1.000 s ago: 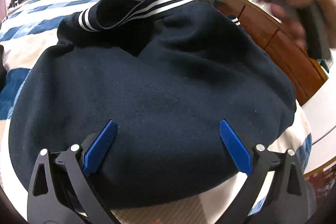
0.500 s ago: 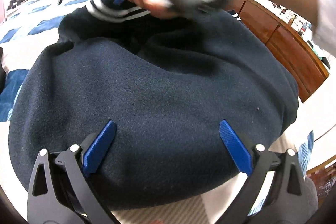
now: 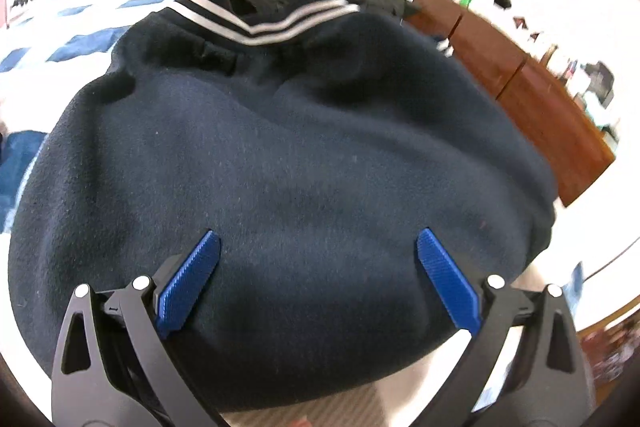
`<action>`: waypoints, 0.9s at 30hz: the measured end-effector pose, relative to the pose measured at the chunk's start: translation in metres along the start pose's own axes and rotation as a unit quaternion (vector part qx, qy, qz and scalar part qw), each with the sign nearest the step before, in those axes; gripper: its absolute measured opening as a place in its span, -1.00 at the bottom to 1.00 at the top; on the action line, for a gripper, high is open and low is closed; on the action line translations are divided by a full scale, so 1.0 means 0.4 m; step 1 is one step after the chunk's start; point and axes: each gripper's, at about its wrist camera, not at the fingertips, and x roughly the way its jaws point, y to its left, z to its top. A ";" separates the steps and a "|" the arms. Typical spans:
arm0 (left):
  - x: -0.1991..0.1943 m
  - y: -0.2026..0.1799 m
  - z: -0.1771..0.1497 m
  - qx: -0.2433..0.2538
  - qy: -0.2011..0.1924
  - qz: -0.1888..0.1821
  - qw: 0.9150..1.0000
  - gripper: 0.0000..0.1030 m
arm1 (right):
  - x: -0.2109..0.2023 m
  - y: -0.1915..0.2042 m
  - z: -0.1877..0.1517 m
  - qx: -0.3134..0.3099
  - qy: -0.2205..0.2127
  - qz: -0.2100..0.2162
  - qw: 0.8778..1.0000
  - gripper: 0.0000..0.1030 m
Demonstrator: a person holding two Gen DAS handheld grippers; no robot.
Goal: Fold large clothes
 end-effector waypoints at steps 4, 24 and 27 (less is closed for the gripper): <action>-0.012 -0.008 0.002 -0.004 -0.006 -0.026 1.000 0.87 | -0.089 -0.060 -0.135 0.018 0.003 0.007 1.000 0.92; 0.039 -0.047 -0.029 0.063 0.009 0.015 0.998 0.87 | -0.126 -0.425 -0.446 -0.154 0.062 -0.288 0.943 0.91; 0.041 -0.047 -0.031 0.065 0.008 0.017 0.998 0.87 | -0.054 -0.453 -0.451 -0.139 0.092 -0.301 0.939 0.91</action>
